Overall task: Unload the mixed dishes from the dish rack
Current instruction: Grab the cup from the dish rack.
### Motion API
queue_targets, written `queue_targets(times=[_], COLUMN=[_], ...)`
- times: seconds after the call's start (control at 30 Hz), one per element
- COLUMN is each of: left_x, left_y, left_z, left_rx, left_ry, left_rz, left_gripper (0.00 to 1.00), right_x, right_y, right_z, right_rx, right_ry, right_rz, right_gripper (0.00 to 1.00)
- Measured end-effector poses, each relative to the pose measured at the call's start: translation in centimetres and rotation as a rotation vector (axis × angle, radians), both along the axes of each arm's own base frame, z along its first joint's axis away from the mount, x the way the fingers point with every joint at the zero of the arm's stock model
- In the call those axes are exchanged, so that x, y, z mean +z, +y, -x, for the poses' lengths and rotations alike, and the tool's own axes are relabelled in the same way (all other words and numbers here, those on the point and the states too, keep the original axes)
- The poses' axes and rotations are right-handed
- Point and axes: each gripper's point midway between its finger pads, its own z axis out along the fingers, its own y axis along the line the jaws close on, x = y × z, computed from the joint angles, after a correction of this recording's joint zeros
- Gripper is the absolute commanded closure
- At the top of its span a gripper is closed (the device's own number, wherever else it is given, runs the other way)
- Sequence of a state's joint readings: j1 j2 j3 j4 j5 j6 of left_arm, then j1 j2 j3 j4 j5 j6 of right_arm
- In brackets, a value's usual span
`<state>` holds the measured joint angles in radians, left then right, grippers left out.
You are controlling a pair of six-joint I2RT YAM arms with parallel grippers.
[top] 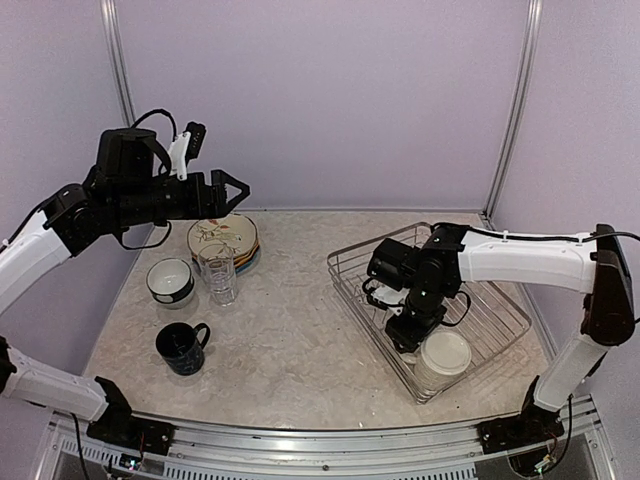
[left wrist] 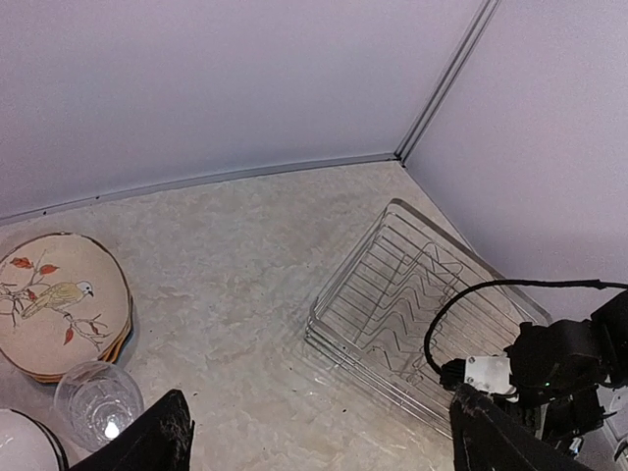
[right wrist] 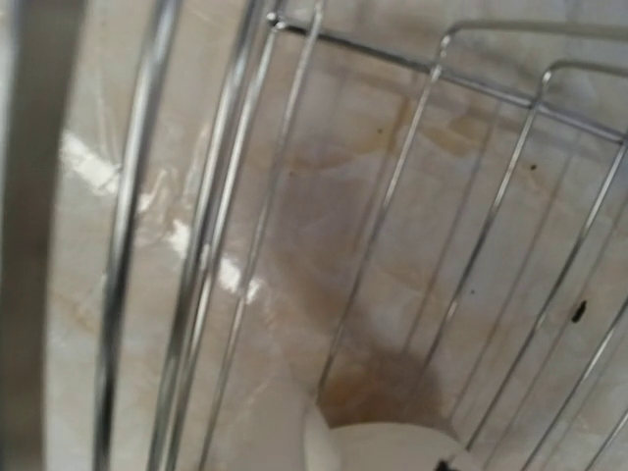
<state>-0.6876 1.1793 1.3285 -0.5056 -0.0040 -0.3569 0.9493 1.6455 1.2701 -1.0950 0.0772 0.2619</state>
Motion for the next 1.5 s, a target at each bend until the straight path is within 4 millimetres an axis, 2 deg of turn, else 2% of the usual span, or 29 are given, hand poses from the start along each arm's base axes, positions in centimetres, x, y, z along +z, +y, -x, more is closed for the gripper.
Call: queue_targets(times=[0.13,0.3,0.43,0.6,0.8,1.0,1.23,1.5], left_x=[1.0,2.4,2.5,2.4,2.4,2.5,2.6,2.6], left_y=[0.5,1.0,1.2,1.1,1.1,1.4,1.5,1.5], left_z=[0.4,1.0,0.9,0.9,0.9,0.8,0.9,0.9], left_rx=[0.001,0.002,0.006,0.006,0.007,0.017,0.017,0.017], left_ry=[-0.027,-0.064,-0.067,-0.065,-0.064,-0.068,-0.071,-0.071], left_rz=[0.018,0.045,0.047,0.046,0.045,0.046,0.049,0.049], left_gripper=[0.13,0.13,0.13,0.13,0.13,0.13,0.14,0.14], right_x=[-0.3,-0.8,-1.3,-1.2,-1.3,-1.3,-2.5,-2.7], right_y=[-0.1,-0.6,-1.2,-2.7,-4.6,-5.2,-5.6,-5.3], right_z=[-0.3,-0.6,-1.2,-3.0,-5.0,-5.2,-3.8,-4.0], right_rx=[-0.007,-0.037,-0.08,-0.165,-0.261,-0.278,-0.268,-0.26], right_ry=[-0.009,-0.021,-0.035,-0.07,-0.099,-0.089,-0.032,-0.035], right_rz=[0.014,0.025,0.032,0.047,0.062,0.068,0.077,0.06], right_gripper=[0.51,0.57,0.59,0.61,0.5,0.48,0.62,0.8])
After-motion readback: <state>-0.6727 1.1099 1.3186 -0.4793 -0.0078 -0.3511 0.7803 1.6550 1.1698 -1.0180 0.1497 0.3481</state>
